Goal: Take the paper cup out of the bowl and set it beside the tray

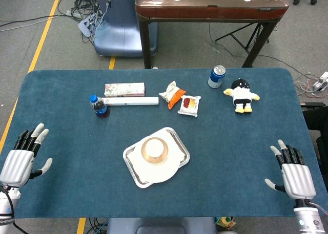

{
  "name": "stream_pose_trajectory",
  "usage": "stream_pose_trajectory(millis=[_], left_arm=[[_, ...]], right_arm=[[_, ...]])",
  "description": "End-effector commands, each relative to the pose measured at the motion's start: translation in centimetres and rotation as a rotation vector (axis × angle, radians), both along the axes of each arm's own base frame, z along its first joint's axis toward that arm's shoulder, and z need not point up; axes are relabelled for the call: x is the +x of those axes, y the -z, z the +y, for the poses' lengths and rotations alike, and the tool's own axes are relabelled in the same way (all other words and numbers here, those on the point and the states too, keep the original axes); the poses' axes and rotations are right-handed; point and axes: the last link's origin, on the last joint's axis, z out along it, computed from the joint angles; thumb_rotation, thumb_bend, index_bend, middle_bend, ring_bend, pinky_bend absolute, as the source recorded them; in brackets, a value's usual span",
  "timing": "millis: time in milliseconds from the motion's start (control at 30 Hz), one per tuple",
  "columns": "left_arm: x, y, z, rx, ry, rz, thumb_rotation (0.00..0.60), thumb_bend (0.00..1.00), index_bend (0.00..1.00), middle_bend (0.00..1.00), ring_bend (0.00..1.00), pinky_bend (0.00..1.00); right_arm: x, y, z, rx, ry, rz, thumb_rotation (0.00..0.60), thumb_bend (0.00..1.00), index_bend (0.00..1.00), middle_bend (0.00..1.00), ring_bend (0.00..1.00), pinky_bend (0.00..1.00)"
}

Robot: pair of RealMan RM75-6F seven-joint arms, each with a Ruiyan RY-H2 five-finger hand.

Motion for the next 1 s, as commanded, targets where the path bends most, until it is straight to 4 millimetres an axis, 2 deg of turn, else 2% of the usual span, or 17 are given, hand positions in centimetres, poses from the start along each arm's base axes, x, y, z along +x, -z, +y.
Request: stream_pose_trajectory(millis=[33, 367, 633, 767, 833, 1000], left_arm=[[0.0, 0.1, 0.1, -0.003, -0.003, 0.004, 0.6, 0.32, 0.0, 0.0, 0.0, 0.0], [0.2, 0.5, -0.2, 0.001, -0.005, 0.019, 0.6, 0.32, 0.0, 0.0, 0.0, 0.0], [0.7, -0.1, -0.9, 0.012, 0.036, 0.002, 0.6, 0.32, 0.0, 0.0, 0.0, 0.0], [0.5, 0.6, -0.7, -0.037, 0.021, 0.021, 0.6, 0.32, 0.0, 0.0, 0.0, 0.0], [1.0, 1.0, -0.4, -0.053, 0.02, 0.048, 0.6, 0.32, 0.0, 0.0, 0.0, 0.0], [4.1, 2.0, 0.7, -0.104, 0.095, 0.104, 0.6, 0.32, 0.0, 0.0, 0.0, 0.0]], right_arm=[[0.0, -0.1, 0.1, 0.004, -0.006, -0.003, 0.6, 0.21, 0.0, 0.0, 0.0, 0.0], [-0.3, 0.0, 0.2, 0.037, -0.011, -0.013, 0.6, 0.21, 0.0, 0.0, 0.0, 0.0], [0.0, 0.0, 0.1, 0.046, -0.014, -0.032, 0.6, 0.21, 0.0, 0.0, 0.0, 0.0], [0.1, 0.1, -0.4, 0.052, -0.017, -0.04, 0.6, 0.21, 0.0, 0.0, 0.0, 0.0], [0.2, 0.2, -0.7, 0.063, -0.018, -0.039, 0.6, 0.21, 0.0, 0.0, 0.0, 0.0], [0.1, 0.7, -1.3, 0.095, -0.004, -0.047, 0.6, 0.21, 0.0, 0.0, 0.0, 0.0]])
